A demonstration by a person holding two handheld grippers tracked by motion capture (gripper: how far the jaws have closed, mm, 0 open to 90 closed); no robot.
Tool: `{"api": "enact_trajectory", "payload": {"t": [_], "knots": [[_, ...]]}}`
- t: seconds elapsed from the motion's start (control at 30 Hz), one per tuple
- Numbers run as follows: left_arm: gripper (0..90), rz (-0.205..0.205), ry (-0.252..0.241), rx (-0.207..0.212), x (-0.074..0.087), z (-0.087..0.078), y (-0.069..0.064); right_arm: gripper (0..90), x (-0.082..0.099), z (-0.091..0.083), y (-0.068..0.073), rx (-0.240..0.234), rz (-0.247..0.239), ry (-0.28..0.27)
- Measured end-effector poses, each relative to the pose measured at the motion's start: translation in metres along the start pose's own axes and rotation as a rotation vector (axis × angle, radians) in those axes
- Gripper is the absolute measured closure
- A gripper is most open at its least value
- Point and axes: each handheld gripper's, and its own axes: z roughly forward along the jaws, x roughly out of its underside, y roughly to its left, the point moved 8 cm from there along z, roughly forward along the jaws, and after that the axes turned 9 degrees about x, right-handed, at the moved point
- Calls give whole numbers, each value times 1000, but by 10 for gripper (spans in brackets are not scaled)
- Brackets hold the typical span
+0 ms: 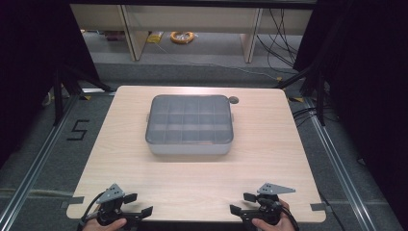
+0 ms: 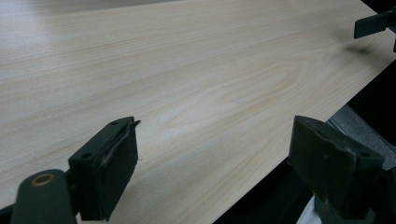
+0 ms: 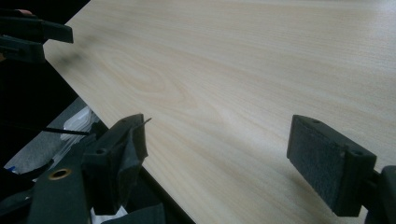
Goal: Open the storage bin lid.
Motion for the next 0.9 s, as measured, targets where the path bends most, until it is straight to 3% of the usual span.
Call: {"api": "enact_trajectory", "payload": {"t": [0.03,0.1,0.13,0.17,0.2,0.33,0.37,0.4,0.5,0.53,0.67,0.7,0.73,0.77,0.8,0.83,0.9], "knots": [[151,2,-8,-2,0,0,0,208,1,-1,4,-13,41,16],[153,3,-8,-4,0,0,1,209,1,-1,4,-13,39,15],[153,3,-7,-3,0,0,1,221,0,0,0,-1,1,-1],[154,1,-7,-2,0,0,1,232,0,0,0,-1,1,2],[153,1,-8,-3,0,0,1,234,1,-1,3,-8,36,20],[154,7,-2,-6,0,-1,2,232,0,0,0,13,-1,10],[154,2,-6,-7,0,0,2,230,1,0,1,10,24,16],[154,4,-6,-7,0,-1,2,229,-1,0,-2,23,-9,-8],[154,-12,-7,-11,0,0,3,226,-2,-1,-2,10,2,-13],[154,-15,-7,-11,0,0,3,225,-2,-1,1,-6,32,-20],[155,-8,-8,-7,-1,0,3,217,-5,-3,-2,5,7,-29],[155,-10,-6,-6,-1,0,3,216,-5,-2,1,-12,50,-30],[155,-10,-5,-4,-1,0,3,213,-6,-2,-1,-12,24,-41],[155,-11,-12,-2,-1,0,3,212,-6,-3,-3,2,21,-33],[155,-14,-13,-2,-2,0,4,211,-8,-2,-4,-4,16,-58],[154,-16,-5,3,-2,-1,4,207,-8,-4,-3,-11,33,-40],[154,-31,-13,4,-3,-1,5,205,-9,-4,-5,-7,27,-53]]}}
